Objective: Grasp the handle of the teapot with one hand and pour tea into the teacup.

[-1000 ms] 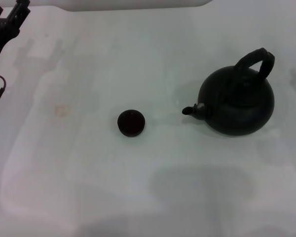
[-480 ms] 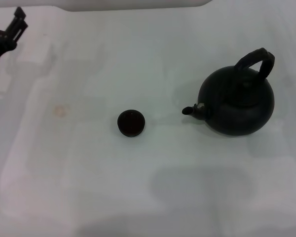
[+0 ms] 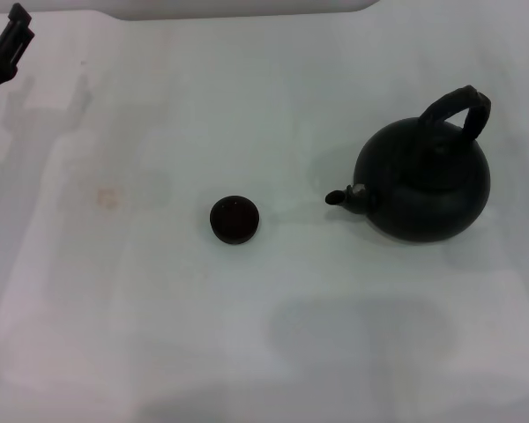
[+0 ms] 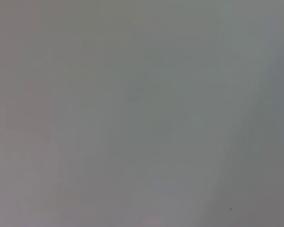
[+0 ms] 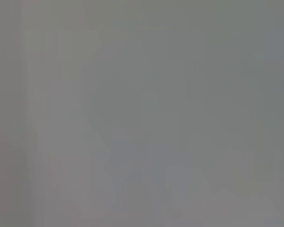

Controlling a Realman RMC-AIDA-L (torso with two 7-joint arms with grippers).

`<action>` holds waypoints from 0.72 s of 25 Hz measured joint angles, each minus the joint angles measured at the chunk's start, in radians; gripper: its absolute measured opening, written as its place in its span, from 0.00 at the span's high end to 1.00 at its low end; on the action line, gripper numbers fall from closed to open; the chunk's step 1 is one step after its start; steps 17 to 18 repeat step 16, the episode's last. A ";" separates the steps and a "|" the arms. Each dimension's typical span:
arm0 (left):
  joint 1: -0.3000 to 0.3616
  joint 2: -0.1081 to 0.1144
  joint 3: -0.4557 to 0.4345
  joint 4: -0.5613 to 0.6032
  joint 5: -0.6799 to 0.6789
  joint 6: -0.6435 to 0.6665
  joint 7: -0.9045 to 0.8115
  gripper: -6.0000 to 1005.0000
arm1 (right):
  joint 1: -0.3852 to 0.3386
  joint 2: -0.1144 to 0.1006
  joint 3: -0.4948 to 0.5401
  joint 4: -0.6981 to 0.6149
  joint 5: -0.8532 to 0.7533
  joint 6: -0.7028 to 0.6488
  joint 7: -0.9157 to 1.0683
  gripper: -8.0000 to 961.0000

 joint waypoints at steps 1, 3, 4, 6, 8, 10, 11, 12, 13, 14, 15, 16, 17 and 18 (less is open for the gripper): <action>0.000 0.000 0.000 0.000 0.000 0.000 0.000 0.12 | 0.000 0.000 -0.006 0.000 0.000 0.000 0.000 0.09; -0.001 0.000 0.000 0.000 0.000 -0.001 -0.001 0.12 | 0.001 0.000 -0.010 -0.001 0.000 0.000 0.001 0.09; -0.001 0.000 0.000 0.000 0.000 -0.001 -0.001 0.12 | 0.001 0.000 -0.011 -0.002 0.000 0.000 0.001 0.09; -0.002 -0.001 0.001 0.000 -0.001 -0.001 0.001 0.12 | 0.001 0.000 -0.011 -0.003 0.001 -0.007 0.001 0.09; -0.002 0.000 0.001 0.000 -0.001 -0.001 0.002 0.12 | 0.001 0.000 -0.011 -0.003 0.001 -0.013 0.000 0.09; -0.002 0.000 0.001 0.000 -0.001 -0.001 0.002 0.12 | 0.001 0.000 -0.011 -0.004 0.001 -0.016 -0.004 0.09; -0.001 0.000 0.001 0.000 -0.001 -0.001 0.002 0.12 | 0.002 0.000 -0.011 -0.004 0.000 -0.017 -0.005 0.09; 0.000 0.001 0.001 0.001 -0.001 -0.001 0.002 0.12 | 0.002 -0.001 -0.011 -0.005 -0.002 -0.018 -0.006 0.09; 0.001 0.001 0.001 0.001 -0.001 -0.001 0.002 0.12 | 0.002 -0.001 -0.012 -0.005 -0.004 -0.022 -0.006 0.09; 0.002 0.002 0.001 0.001 -0.001 -0.001 0.001 0.12 | 0.001 -0.001 -0.012 -0.005 -0.005 -0.026 -0.007 0.09; 0.002 0.002 0.001 0.001 -0.001 -0.001 0.001 0.12 | 0.001 -0.001 -0.013 -0.005 -0.006 -0.031 -0.007 0.09; 0.002 0.002 0.000 0.001 -0.001 -0.001 0.001 0.12 | 0.000 -0.001 -0.013 -0.005 -0.006 -0.034 -0.006 0.09; 0.002 0.002 0.000 0.001 -0.001 -0.001 0.001 0.12 | 0.000 -0.001 -0.013 -0.005 -0.006 -0.034 -0.006 0.09; 0.002 0.002 0.000 0.001 -0.001 -0.001 0.001 0.12 | 0.000 -0.001 -0.013 -0.005 -0.006 -0.034 -0.006 0.09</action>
